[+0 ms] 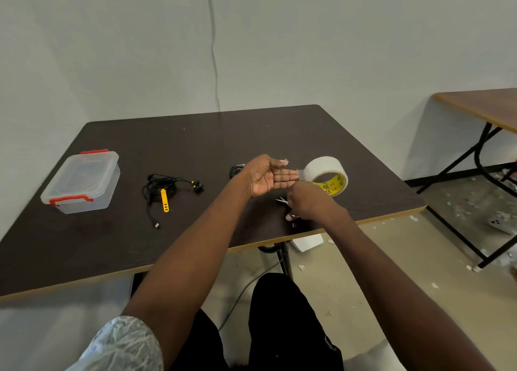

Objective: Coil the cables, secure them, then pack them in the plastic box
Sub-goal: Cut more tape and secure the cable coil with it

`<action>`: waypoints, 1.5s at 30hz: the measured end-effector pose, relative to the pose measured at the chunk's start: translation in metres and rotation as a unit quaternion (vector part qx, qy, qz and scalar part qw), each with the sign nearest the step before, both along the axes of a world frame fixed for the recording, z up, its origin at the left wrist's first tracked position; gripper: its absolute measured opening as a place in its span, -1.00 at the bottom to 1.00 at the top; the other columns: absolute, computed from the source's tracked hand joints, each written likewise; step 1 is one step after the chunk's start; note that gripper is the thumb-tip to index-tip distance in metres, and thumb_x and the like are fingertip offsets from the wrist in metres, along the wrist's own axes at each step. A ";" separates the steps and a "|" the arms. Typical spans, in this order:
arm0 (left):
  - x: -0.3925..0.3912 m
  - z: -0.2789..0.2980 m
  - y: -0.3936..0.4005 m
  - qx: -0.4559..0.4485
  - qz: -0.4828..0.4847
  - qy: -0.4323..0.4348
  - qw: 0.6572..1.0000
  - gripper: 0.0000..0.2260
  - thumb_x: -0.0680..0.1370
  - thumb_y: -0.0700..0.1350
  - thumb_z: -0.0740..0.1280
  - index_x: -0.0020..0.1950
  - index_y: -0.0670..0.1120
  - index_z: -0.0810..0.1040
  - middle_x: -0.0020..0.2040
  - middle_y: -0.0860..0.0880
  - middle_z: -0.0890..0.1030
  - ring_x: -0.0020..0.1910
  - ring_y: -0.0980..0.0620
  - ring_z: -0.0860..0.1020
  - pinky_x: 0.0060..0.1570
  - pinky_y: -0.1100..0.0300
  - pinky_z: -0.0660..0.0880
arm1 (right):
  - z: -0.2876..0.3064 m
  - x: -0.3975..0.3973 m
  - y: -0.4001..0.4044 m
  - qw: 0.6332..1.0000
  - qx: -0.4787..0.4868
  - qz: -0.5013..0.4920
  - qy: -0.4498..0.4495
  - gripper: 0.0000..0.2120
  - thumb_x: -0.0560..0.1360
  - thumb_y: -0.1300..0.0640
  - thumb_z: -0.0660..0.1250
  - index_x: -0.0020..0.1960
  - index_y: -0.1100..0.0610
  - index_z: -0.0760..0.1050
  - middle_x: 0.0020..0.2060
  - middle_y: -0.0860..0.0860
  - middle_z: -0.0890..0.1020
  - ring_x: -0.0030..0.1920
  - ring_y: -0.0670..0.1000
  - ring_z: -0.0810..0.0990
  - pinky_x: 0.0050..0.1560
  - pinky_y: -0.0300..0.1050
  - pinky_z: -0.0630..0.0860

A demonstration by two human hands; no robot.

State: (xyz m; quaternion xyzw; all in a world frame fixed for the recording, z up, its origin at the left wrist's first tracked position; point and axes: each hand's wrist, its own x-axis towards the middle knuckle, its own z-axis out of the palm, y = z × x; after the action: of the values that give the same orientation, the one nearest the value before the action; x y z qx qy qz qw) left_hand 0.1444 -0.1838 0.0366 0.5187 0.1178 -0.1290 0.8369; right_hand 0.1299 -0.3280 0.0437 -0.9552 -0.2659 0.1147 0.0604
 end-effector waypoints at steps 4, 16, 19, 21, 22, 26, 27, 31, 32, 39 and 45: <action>0.000 -0.005 -0.001 0.015 0.001 0.007 1.000 -0.92 0.59 -0.27 0.21 0.02 -0.19 0.49 0.18 -0.36 0.57 0.16 -0.21 0.60 0.21 -0.07 0.50 | 0.001 -0.004 -0.001 1.000 0.015 -0.027 -0.002 -0.68 0.39 0.06 0.53 0.03 0.23 0.59 -0.06 0.10 0.65 -0.06 0.07 0.59 -0.16 -0.13 0.44; -0.003 -0.003 0.003 0.051 0.020 -0.059 0.997 -0.92 0.60 -0.31 0.23 0.06 -0.20 0.48 0.19 -0.30 0.58 0.18 -0.18 0.59 0.16 -0.09 0.53 | 0.000 0.003 -0.036 0.941 0.159 -0.118 -0.275 -0.57 0.35 0.30 0.46 0.20 0.20 0.49 0.22 0.16 0.47 0.20 0.18 0.44 0.16 0.04 0.41; -0.005 -0.002 0.004 0.081 0.032 -0.060 0.994 -0.91 0.60 -0.30 0.23 0.09 -0.20 0.48 0.18 -0.28 0.58 0.18 -0.17 0.58 0.14 -0.06 0.54 | -0.003 0.020 -0.058 0.949 0.136 -0.161 -0.234 -0.36 0.37 0.32 0.45 0.40 0.17 0.33 0.41 0.16 0.33 0.41 0.20 0.26 0.39 0.07 0.22; -0.006 0.002 0.002 0.092 0.036 -0.062 0.993 -0.90 0.60 -0.30 0.24 0.09 -0.21 0.48 0.18 -0.27 0.59 0.17 -0.17 0.58 0.13 -0.05 0.55 | -0.004 0.031 -0.064 0.950 0.161 -0.166 -0.208 -0.42 0.43 0.34 0.39 0.40 0.17 0.33 0.38 0.17 0.39 0.38 0.21 0.33 0.39 0.10 0.25; -0.007 0.003 0.001 0.097 0.038 -0.064 0.993 -0.90 0.60 -0.30 0.24 0.10 -0.21 0.48 0.18 -0.27 0.59 0.17 -0.17 0.59 0.12 -0.04 0.55 | -0.004 0.036 -0.066 0.948 0.173 -0.162 -0.212 -0.47 0.45 0.34 0.36 0.38 0.18 0.35 0.34 0.18 0.44 0.33 0.22 0.40 0.34 0.11 0.32; -0.010 0.002 -0.002 0.113 0.060 -0.070 0.989 -0.85 0.58 -0.28 0.29 0.14 -0.22 0.49 0.12 -0.23 0.61 0.13 -0.14 0.60 0.10 -0.04 0.56 | -0.006 0.051 -0.065 0.931 0.234 -0.119 -0.255 -0.69 0.50 0.33 0.29 0.23 0.23 0.51 0.12 0.21 0.58 0.07 0.23 0.54 0.00 0.00 0.46; -0.010 0.001 -0.002 0.121 0.071 -0.074 0.987 -0.86 0.57 -0.27 0.30 0.12 -0.21 0.50 0.08 -0.20 0.61 0.11 -0.12 0.60 0.09 -0.03 0.57 | -0.007 0.055 -0.062 0.929 0.239 -0.111 -0.259 -0.76 0.52 0.30 0.27 0.17 0.23 0.55 0.04 0.20 0.60 -0.02 0.19 0.55 -0.09 -0.07 0.42; -0.006 0.003 0.006 0.163 0.138 -0.108 0.971 -0.95 0.56 -0.23 0.33 -0.09 -0.10 0.52 -0.07 -0.04 0.59 -0.03 0.03 0.54 -0.04 0.07 0.59 | 0.002 0.075 -0.044 0.947 0.212 -0.111 -0.215 -0.88 0.53 0.23 0.25 -0.16 0.17 0.52 -0.24 0.10 0.58 -0.27 0.06 0.44 -0.38 -0.21 0.22; -0.006 0.004 0.009 0.184 0.150 -0.118 0.964 -0.95 0.56 -0.21 0.33 -0.09 -0.10 0.53 -0.08 -0.02 0.59 -0.06 0.06 0.52 -0.09 0.11 0.59 | 0.004 0.080 -0.039 0.952 0.203 -0.121 -0.194 -0.89 0.51 0.24 0.27 -0.18 0.17 0.51 -0.26 0.09 0.58 -0.28 0.07 0.46 -0.36 -0.20 0.24; -0.017 0.015 0.035 0.234 0.117 -0.161 0.952 -0.96 0.56 -0.19 0.34 -0.06 -0.10 0.59 -0.06 -0.03 0.58 -0.20 0.12 0.50 -0.30 0.24 0.54 | 0.005 0.105 -0.025 0.973 0.136 -0.169 -0.076 -0.92 0.44 0.24 0.34 -0.18 0.26 0.53 -0.33 0.08 0.50 -0.31 0.04 0.49 -0.46 -0.24 0.26; -0.030 0.023 0.049 0.204 0.039 -0.203 0.957 -0.98 0.57 -0.19 0.33 -0.05 -0.13 0.53 -0.16 -0.01 0.56 -0.27 0.12 0.49 -0.35 0.26 0.51 | 0.003 0.101 -0.024 0.975 0.104 -0.192 -0.046 -0.81 0.50 0.15 0.33 -0.23 0.23 0.44 -0.34 0.06 0.49 -0.38 -0.04 0.43 -0.47 -0.23 0.25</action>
State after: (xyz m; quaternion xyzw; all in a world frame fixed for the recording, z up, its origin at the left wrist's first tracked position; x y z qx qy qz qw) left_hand 0.1141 -0.1351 0.0600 0.6885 -0.0106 0.0385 0.7241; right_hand 0.2304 -0.3518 0.0471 -0.9812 -0.0902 0.0283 0.1681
